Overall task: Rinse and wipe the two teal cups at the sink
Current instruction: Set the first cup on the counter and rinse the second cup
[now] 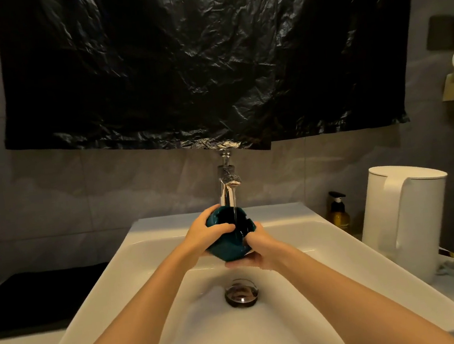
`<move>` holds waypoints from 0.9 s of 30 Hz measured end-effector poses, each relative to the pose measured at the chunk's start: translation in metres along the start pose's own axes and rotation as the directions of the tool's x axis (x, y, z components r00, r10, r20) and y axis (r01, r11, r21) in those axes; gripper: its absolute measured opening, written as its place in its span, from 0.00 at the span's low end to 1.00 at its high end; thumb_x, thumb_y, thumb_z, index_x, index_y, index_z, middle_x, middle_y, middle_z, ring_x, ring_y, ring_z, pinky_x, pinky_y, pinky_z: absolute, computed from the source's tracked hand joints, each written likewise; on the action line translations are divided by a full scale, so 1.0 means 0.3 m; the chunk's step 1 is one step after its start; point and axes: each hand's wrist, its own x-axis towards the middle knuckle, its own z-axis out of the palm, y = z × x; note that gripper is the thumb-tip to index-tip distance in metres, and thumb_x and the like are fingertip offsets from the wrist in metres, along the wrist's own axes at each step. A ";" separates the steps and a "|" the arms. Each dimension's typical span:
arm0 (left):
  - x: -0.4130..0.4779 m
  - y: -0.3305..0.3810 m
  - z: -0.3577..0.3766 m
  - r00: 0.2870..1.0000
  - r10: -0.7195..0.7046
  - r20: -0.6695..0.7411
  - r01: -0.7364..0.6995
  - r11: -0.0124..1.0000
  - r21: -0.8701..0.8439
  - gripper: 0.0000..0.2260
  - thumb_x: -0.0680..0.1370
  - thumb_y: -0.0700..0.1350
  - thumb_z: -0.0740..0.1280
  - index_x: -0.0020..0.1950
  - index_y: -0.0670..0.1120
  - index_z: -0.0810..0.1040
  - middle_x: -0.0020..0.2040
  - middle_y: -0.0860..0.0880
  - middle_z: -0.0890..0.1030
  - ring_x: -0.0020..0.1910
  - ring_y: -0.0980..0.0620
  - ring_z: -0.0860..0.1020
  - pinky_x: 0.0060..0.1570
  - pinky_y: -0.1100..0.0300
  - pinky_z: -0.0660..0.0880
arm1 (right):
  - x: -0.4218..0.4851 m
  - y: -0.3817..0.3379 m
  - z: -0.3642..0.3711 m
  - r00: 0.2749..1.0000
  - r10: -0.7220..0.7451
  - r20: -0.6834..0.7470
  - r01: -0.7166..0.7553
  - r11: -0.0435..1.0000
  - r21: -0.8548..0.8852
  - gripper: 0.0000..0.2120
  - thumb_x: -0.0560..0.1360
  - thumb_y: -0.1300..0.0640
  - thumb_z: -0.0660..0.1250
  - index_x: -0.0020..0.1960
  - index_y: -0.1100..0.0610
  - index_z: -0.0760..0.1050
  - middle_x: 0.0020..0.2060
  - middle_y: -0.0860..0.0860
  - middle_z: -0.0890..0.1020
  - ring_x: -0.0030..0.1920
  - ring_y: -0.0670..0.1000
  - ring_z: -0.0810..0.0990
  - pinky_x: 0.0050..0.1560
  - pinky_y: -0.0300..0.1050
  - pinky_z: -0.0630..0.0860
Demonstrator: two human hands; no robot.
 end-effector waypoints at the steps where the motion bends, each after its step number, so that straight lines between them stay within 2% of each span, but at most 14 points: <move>1: -0.002 0.000 0.006 1.000 -0.006 -0.013 0.006 0.998 -0.062 0.21 0.75 0.43 0.69 0.66 0.55 0.70 0.59 0.49 0.75 0.56 0.48 0.75 0.51 0.53 0.78 | 0.003 -0.007 -0.008 0.999 0.023 0.025 -0.024 0.998 0.051 0.18 0.76 0.60 0.67 0.63 0.55 0.65 0.59 0.59 0.75 0.48 0.62 0.82 0.37 0.56 0.83; 4: 0.001 -0.016 0.002 0.994 -0.026 -0.102 0.015 0.994 -0.113 0.14 0.75 0.42 0.66 0.59 0.54 0.74 0.57 0.47 0.77 0.51 0.49 0.76 0.51 0.51 0.79 | 0.006 -0.007 -0.024 0.982 0.058 0.181 -0.062 0.998 0.020 0.18 0.75 0.68 0.65 0.63 0.57 0.69 0.60 0.61 0.75 0.54 0.63 0.80 0.45 0.58 0.82; 6: 0.002 -0.031 -0.003 0.995 -0.020 -0.098 0.016 0.999 -0.036 0.13 0.76 0.43 0.65 0.58 0.55 0.75 0.57 0.47 0.77 0.51 0.49 0.76 0.48 0.53 0.79 | 0.026 0.014 -0.031 0.995 0.035 0.090 -0.020 0.986 -0.165 0.16 0.75 0.71 0.63 0.61 0.59 0.70 0.59 0.62 0.76 0.54 0.63 0.80 0.46 0.59 0.82; 9: -0.011 -0.027 0.007 0.999 0.011 -0.031 -0.009 0.997 0.079 0.16 0.76 0.44 0.64 0.63 0.56 0.74 0.55 0.49 0.76 0.51 0.50 0.75 0.38 0.62 0.76 | 0.060 0.047 -0.050 0.979 -0.143 -0.143 0.069 0.901 -0.428 0.09 0.74 0.68 0.66 0.52 0.58 0.74 0.52 0.59 0.81 0.48 0.62 0.83 0.43 0.58 0.82; 11: -0.014 -0.019 0.014 1.000 0.026 -0.007 -0.026 0.995 0.094 0.16 0.77 0.44 0.64 0.64 0.56 0.73 0.54 0.50 0.75 0.49 0.52 0.75 0.34 0.64 0.74 | 0.063 0.047 -0.062 0.947 -0.276 -0.165 0.137 0.811 -0.569 0.02 0.76 0.62 0.67 0.47 0.57 0.74 0.48 0.58 0.82 0.44 0.60 0.84 0.42 0.56 0.83; 12: -0.013 -0.021 0.012 0.999 0.038 -0.009 -0.037 0.994 0.101 0.16 0.77 0.44 0.63 0.64 0.57 0.73 0.54 0.50 0.75 0.49 0.52 0.75 0.34 0.65 0.74 | 0.063 0.046 -0.065 0.945 -0.289 -0.152 0.147 0.792 -0.592 0.01 0.77 0.61 0.66 0.49 0.58 0.75 0.49 0.58 0.83 0.43 0.59 0.84 0.43 0.55 0.83; 13: -0.011 -0.025 0.008 0.998 0.053 -0.017 -0.051 0.992 0.116 0.16 0.77 0.45 0.64 0.63 0.58 0.73 0.55 0.51 0.75 0.51 0.52 0.75 0.36 0.65 0.74 | 0.059 0.044 -0.065 0.960 -0.255 -0.119 0.146 0.812 -0.565 0.04 0.77 0.63 0.65 0.51 0.58 0.75 0.51 0.58 0.82 0.45 0.59 0.84 0.43 0.55 0.83; 15: -0.007 -0.037 -0.010 0.996 0.085 -0.042 -0.077 0.984 0.163 0.15 0.76 0.45 0.65 0.61 0.60 0.74 0.58 0.51 0.76 0.54 0.51 0.75 0.42 0.64 0.75 | 0.056 0.037 -0.059 0.994 -0.102 0.039 0.109 0.897 -0.429 0.15 0.75 0.68 0.66 0.60 0.58 0.71 0.57 0.58 0.79 0.53 0.60 0.82 0.48 0.55 0.82; 17: -0.003 -0.049 -0.023 0.994 0.095 -0.060 -0.082 0.977 0.196 0.15 0.75 0.46 0.66 0.59 0.61 0.75 0.58 0.51 0.77 0.55 0.51 0.75 0.48 0.62 0.75 | 0.053 0.043 -0.046 0.990 -0.024 0.140 0.078 0.917 -0.390 0.27 0.71 0.72 0.68 0.66 0.55 0.67 0.61 0.57 0.75 0.58 0.60 0.78 0.51 0.56 0.81; 19: -0.002 -0.050 -0.018 0.995 0.090 -0.040 -0.081 0.977 0.195 0.14 0.76 0.46 0.65 0.59 0.59 0.75 0.56 0.51 0.77 0.54 0.51 0.74 0.48 0.62 0.74 | 0.050 0.052 -0.042 0.994 -0.096 0.048 0.108 0.889 -0.445 0.24 0.72 0.71 0.68 0.64 0.54 0.68 0.58 0.55 0.76 0.58 0.60 0.78 0.48 0.56 0.82; 21: -0.004 -0.042 -0.004 0.996 0.084 -0.014 -0.079 0.977 0.197 0.14 0.77 0.46 0.64 0.62 0.56 0.75 0.54 0.51 0.76 0.53 0.51 0.74 0.43 0.64 0.74 | 0.044 0.054 -0.042 0.976 -0.203 -0.080 0.140 0.863 -0.485 0.14 0.76 0.67 0.64 0.59 0.55 0.72 0.55 0.55 0.78 0.53 0.61 0.80 0.44 0.57 0.82; 22: -0.003 -0.038 -0.001 0.997 0.081 -0.014 -0.077 0.979 0.191 0.14 0.77 0.47 0.64 0.63 0.56 0.75 0.54 0.51 0.76 0.54 0.51 0.74 0.42 0.65 0.74 | 0.042 0.053 -0.044 0.968 -0.233 -0.097 0.154 0.848 -0.507 0.10 0.78 0.66 0.62 0.57 0.55 0.73 0.54 0.56 0.79 0.52 0.60 0.80 0.44 0.57 0.82; 24: 0.001 -0.036 -0.007 0.996 0.083 -0.042 -0.074 0.979 0.189 0.14 0.77 0.48 0.64 0.62 0.57 0.76 0.55 0.51 0.77 0.55 0.50 0.75 0.44 0.62 0.76 | 0.033 0.044 -0.042 0.979 -0.205 -0.015 0.170 0.850 -0.498 0.10 0.78 0.65 0.60 0.57 0.55 0.73 0.56 0.57 0.79 0.53 0.59 0.80 0.49 0.55 0.82; 27: 0.011 -0.048 -0.028 0.993 0.094 -0.075 -0.075 0.973 0.219 0.12 0.76 0.48 0.65 0.59 0.57 0.77 0.56 0.51 0.79 0.54 0.50 0.76 0.52 0.58 0.76 | 0.009 0.029 -0.030 0.968 -0.035 0.249 0.120 0.934 -0.337 0.18 0.77 0.70 0.61 0.57 0.49 0.69 0.53 0.52 0.77 0.59 0.59 0.77 0.49 0.54 0.82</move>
